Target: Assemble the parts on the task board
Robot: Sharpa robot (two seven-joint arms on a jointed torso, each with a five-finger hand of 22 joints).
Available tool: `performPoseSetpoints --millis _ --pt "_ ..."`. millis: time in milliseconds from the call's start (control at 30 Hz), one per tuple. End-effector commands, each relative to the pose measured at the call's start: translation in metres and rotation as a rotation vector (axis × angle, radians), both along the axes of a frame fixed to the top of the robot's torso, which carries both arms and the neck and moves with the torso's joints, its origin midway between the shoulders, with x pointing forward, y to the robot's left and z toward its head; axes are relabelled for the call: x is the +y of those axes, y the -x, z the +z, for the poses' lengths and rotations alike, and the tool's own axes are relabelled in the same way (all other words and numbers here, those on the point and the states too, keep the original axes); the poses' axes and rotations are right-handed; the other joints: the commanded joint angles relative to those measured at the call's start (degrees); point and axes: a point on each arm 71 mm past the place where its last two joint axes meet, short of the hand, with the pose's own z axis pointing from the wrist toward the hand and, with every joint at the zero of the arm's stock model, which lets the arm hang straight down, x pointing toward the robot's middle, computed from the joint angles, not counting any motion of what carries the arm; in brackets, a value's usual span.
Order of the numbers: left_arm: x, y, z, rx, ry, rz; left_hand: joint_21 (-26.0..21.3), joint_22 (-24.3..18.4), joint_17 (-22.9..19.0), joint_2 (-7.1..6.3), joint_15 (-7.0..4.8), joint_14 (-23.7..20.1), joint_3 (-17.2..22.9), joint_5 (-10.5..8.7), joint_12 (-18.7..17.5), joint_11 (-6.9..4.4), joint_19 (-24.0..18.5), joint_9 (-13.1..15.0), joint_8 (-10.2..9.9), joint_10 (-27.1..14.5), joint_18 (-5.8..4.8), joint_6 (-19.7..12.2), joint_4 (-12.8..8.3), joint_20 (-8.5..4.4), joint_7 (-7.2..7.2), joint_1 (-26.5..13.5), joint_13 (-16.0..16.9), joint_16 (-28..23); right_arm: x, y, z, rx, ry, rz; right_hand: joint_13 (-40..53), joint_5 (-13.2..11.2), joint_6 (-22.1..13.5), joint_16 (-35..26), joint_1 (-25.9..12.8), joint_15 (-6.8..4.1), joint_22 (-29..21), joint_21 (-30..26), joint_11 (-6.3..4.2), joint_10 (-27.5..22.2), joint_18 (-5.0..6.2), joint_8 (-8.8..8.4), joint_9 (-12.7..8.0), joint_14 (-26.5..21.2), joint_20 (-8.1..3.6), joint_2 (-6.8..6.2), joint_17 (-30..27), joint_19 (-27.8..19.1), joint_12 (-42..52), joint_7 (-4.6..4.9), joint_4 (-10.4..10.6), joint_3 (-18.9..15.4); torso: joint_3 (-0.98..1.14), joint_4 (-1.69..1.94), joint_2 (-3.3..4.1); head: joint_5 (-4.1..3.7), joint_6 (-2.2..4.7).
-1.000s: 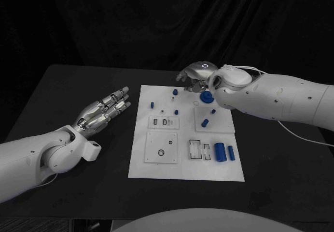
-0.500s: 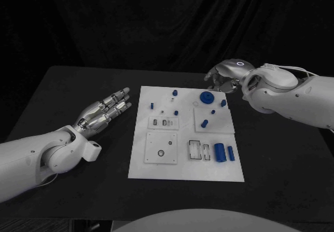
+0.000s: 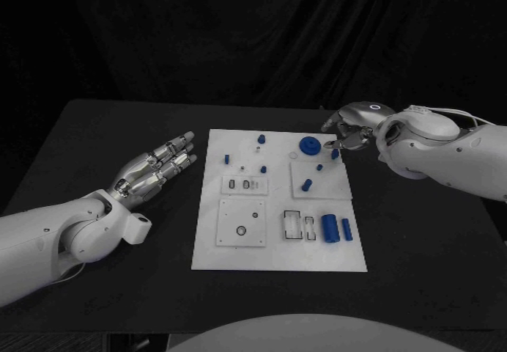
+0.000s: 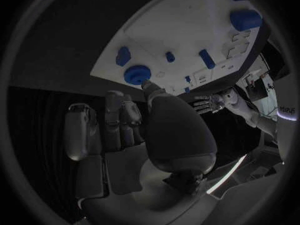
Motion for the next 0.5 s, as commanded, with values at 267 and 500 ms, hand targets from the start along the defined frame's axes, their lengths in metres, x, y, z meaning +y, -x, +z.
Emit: performPoseSetpoints --millis 267,500 --pt "0.0007 0.0033 0.0165 -0.181 0.159 -0.018 -0.2 -0.05 -0.09 0.13 0.85 0.06 2.17 0.29 -0.38 0.65 -0.04 0.01 0.25 0.0 0.67 -0.13 -0.29 0.61 0.46 0.47 -0.06 -0.21 0.0025 -0.0032 -0.0066 -0.017 -0.045 -0.015 17.7 0.05 2.53 28.82 -0.61 0.15 13.68 4.97 0.25 21.76 -0.94 1.38 2.36 18.91 0.23 1.14 35.17 5.79 13.02 1.55 -1.72 -2.27 -0.07 0.28 0.14 -0.3 -0.04" --pt "0.0014 0.0031 0.0158 -0.176 0.157 -0.019 -0.2 -0.05 -0.09 0.08 1.07 0.06 2.72 0.28 -0.38 0.67 -0.04 0.01 0.25 0.0 0.58 -0.15 -0.39 0.72 0.47 0.37 -0.06 -0.21 0.005 -0.0065 -0.0104 0.011 -0.027 -0.026 17.7 -0.23 1.99 28.82 -1.59 -0.32 15.07 7.31 -0.07 21.76 -1.77 0.7 2.57 18.91 -0.25 1.47 35.17 8.41 13.02 1.48 -0.83 -2.86 -0.05 0.33 0.14 -0.48 -0.15"
